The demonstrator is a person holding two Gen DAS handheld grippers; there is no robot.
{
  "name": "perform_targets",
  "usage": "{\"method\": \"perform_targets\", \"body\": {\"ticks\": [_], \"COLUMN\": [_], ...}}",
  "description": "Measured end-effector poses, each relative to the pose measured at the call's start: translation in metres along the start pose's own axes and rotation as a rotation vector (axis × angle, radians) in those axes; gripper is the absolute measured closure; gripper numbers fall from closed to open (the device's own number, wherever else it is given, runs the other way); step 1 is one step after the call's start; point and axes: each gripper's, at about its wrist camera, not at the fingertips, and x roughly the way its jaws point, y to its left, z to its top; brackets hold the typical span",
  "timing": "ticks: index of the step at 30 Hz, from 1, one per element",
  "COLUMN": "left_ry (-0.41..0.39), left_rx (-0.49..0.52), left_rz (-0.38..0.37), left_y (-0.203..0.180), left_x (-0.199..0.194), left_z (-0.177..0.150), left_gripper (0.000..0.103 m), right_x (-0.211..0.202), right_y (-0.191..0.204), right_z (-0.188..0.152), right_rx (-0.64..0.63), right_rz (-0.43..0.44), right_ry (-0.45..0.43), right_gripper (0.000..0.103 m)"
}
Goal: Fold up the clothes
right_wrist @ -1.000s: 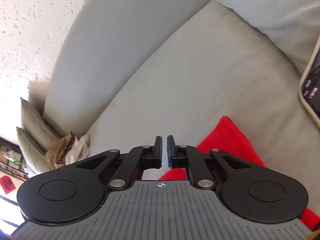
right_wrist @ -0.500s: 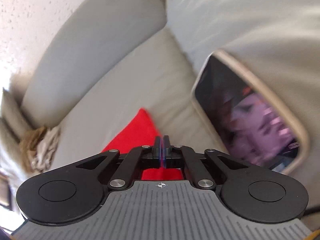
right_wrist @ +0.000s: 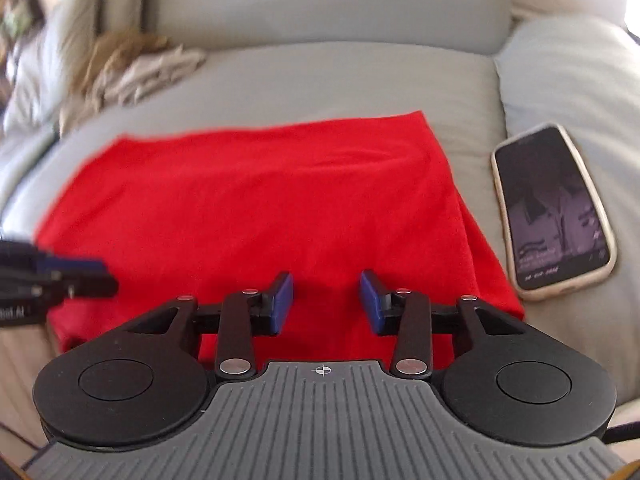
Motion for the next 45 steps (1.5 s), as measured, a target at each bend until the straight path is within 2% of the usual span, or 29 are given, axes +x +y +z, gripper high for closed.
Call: {"method": "perform_targets", "body": {"ticks": [2, 4, 7, 11, 14, 16, 18, 21, 23, 25, 26, 28, 29, 30, 32, 36, 38, 40, 41, 42, 45], "left_ry": [0.029, 0.062, 0.071, 0.006, -0.043, -0.036, 0.004, 0.041, 0.066, 0.079, 0.075, 0.045, 0.025, 0.006, -0.023, 0.006, 0.034, 0.032, 0.032, 0.033, 0.035], "left_rx": [0.002, -0.044, -0.073, -0.120, -0.159, -0.157, -0.133, -0.074, -0.073, -0.115, -0.136, -0.180, -0.198, -0.213, -0.242, -0.339, -0.381, -0.403, -0.409, -0.416, -0.424], "left_rz": [0.001, -0.022, -0.005, -0.034, -0.056, -0.045, -0.020, 0.013, 0.013, -0.003, -0.007, -0.007, -0.006, -0.005, -0.003, -0.027, -0.035, -0.044, -0.050, -0.056, -0.065], "left_y": [0.005, 0.017, 0.030, 0.033, 0.024, 0.016, 0.010, 0.006, 0.011, 0.021, 0.025, 0.033, 0.036, 0.036, 0.037, 0.046, 0.051, 0.054, 0.055, 0.057, 0.059], "left_x": [-0.008, -0.018, -0.035, -0.050, -0.042, -0.028, -0.017, -0.015, -0.023, -0.032, -0.036, -0.044, -0.047, -0.047, -0.045, -0.030, -0.023, -0.021, -0.021, -0.021, -0.021], "left_z": [-0.004, -0.009, -0.019, -0.015, -0.002, 0.002, -0.001, -0.011, -0.017, -0.022, -0.023, -0.025, -0.024, -0.022, -0.017, -0.013, -0.016, -0.019, -0.019, -0.019, -0.020], "left_gripper": [0.082, 0.082, 0.082, 0.082, 0.082, 0.082, 0.082, 0.082, 0.081, 0.081, 0.080, 0.079, 0.076, 0.074, 0.073, 0.073, 0.075, 0.075, 0.075, 0.074, 0.074], "right_x": [-0.018, -0.040, -0.068, -0.087, -0.079, -0.065, -0.052, -0.049, -0.059, -0.070, -0.075, -0.087, -0.091, -0.095, -0.096, -0.083, -0.076, -0.067, -0.063, -0.059, -0.048], "right_y": [-0.015, -0.050, -0.079, -0.091, -0.070, -0.055, -0.043, -0.042, -0.053, -0.069, -0.077, -0.094, -0.103, -0.113, -0.130, -0.152, -0.157, -0.159, -0.158, -0.157, -0.152], "right_z": [-0.012, -0.024, -0.032, -0.031, -0.017, -0.011, -0.011, -0.023, -0.030, -0.034, -0.036, -0.039, -0.041, -0.045, -0.051, -0.068, -0.075, -0.078, -0.079, -0.078, -0.072], "right_rx": [-0.025, 0.066, 0.132, 0.224, 0.194, 0.179, 0.170, 0.151, 0.165, 0.238, 0.282, 0.368, 0.426, 0.504, 0.658, 0.945, 1.031, 1.052, 1.045, 1.027, 0.948], "right_rz": [-0.057, -0.050, -0.105, -0.014, 0.094, 0.162, 0.213, 0.207, 0.198, 0.172, 0.156, 0.126, 0.122, 0.135, 0.199, 0.305, 0.322, 0.299, 0.274, 0.258, 0.221], "right_ry": [0.031, 0.059, 0.079, -0.013, -0.070, -0.046, -0.006, 0.068, 0.096, 0.095, 0.092, 0.085, 0.068, 0.042, 0.005, -0.013, -0.024, -0.032, -0.034, -0.043, -0.076], "right_gripper": [0.061, 0.061, 0.059, 0.059, 0.061, 0.066, 0.069, 0.072, 0.075, 0.071, 0.061, 0.051, 0.040, 0.028, 0.023, 0.023, 0.024, 0.031, 0.040, 0.044, 0.043]}}
